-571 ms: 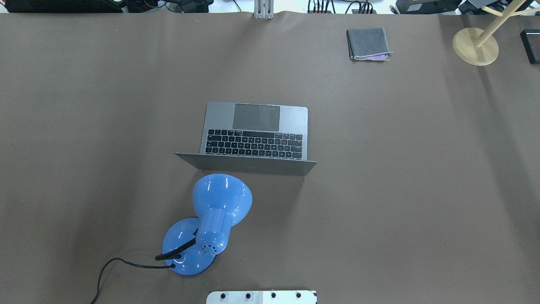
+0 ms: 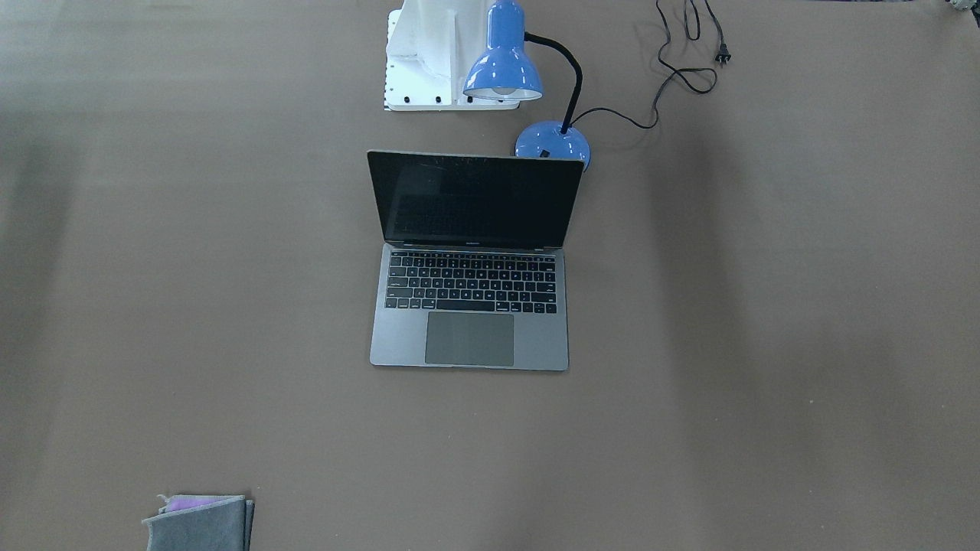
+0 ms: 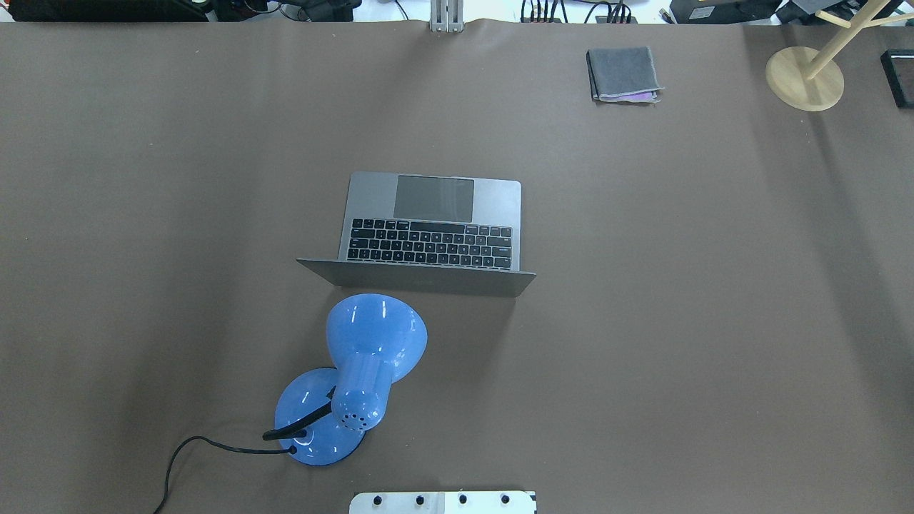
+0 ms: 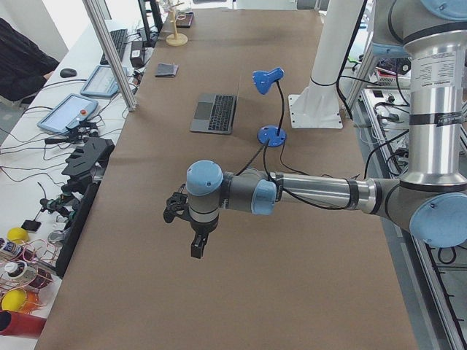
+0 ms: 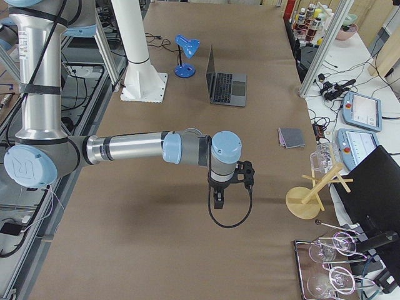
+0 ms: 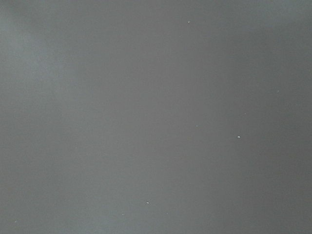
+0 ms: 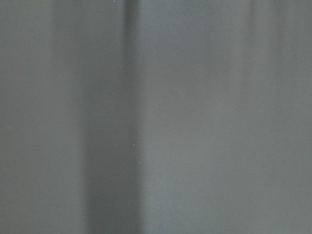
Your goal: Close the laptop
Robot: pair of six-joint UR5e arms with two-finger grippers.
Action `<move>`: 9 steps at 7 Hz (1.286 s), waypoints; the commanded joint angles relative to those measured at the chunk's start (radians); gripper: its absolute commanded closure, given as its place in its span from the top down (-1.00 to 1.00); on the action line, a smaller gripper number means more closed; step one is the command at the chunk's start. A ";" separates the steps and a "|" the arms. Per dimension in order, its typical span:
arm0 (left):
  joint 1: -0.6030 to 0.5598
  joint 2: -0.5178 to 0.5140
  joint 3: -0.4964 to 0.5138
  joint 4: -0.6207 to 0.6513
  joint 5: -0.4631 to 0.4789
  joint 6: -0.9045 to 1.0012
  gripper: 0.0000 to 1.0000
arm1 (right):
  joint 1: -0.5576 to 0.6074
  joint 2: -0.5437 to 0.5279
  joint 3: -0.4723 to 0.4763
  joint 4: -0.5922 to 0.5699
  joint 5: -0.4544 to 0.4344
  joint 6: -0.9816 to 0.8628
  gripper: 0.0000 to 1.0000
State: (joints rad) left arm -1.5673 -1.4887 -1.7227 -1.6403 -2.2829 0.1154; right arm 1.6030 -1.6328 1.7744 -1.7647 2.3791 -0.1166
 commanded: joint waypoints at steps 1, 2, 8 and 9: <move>0.003 -0.022 0.017 0.007 0.000 -0.011 0.97 | 0.000 -0.001 0.002 0.001 0.000 0.000 1.00; 0.003 -0.024 0.028 0.008 0.000 -0.002 0.97 | 0.000 -0.001 0.007 0.001 0.002 0.000 1.00; -0.002 -0.024 0.017 -0.006 -0.003 0.001 0.97 | 0.000 -0.002 0.016 0.001 0.020 -0.002 1.00; 0.000 -0.024 0.018 -0.004 -0.003 0.000 0.97 | 0.000 -0.002 0.016 0.001 0.020 -0.002 1.00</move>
State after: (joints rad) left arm -1.5687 -1.5147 -1.7034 -1.6435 -2.2838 0.1167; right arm 1.6031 -1.6362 1.7885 -1.7641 2.3990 -0.1184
